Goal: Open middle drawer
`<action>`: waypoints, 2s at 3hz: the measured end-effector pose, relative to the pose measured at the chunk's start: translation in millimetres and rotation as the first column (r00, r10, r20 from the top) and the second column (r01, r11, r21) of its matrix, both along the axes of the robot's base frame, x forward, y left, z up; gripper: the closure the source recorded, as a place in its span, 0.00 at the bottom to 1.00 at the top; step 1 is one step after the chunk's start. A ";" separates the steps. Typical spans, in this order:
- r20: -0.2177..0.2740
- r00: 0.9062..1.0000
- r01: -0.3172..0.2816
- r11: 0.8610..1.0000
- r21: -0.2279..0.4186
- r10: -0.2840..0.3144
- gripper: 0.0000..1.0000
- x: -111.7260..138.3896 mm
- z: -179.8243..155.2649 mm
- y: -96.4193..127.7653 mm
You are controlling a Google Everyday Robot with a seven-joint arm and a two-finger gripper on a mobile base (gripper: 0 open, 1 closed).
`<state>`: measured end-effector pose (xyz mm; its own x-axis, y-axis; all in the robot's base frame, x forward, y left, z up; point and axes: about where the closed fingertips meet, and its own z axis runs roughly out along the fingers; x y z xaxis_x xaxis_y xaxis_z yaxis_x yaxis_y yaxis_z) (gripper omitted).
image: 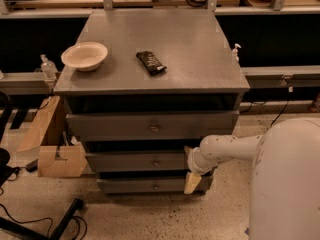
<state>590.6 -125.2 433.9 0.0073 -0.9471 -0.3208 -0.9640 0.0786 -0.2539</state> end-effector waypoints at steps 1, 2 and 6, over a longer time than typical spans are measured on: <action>-0.013 1.000 -0.024 0.999 -0.027 0.023 0.00 14.9 -11.0 4.8; -0.019 0.999 -0.043 0.998 -0.049 0.042 0.18 22.2 -18.0 7.5; -0.005 0.999 -0.033 0.993 -0.109 0.032 1.00 13.3 -0.9 -5.2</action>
Offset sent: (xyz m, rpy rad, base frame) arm 0.0331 0.0093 -0.0233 -0.0768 0.0177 0.0624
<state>603.9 -130.5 433.1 0.0378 -0.9758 -0.2156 -0.9665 0.0192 -0.2560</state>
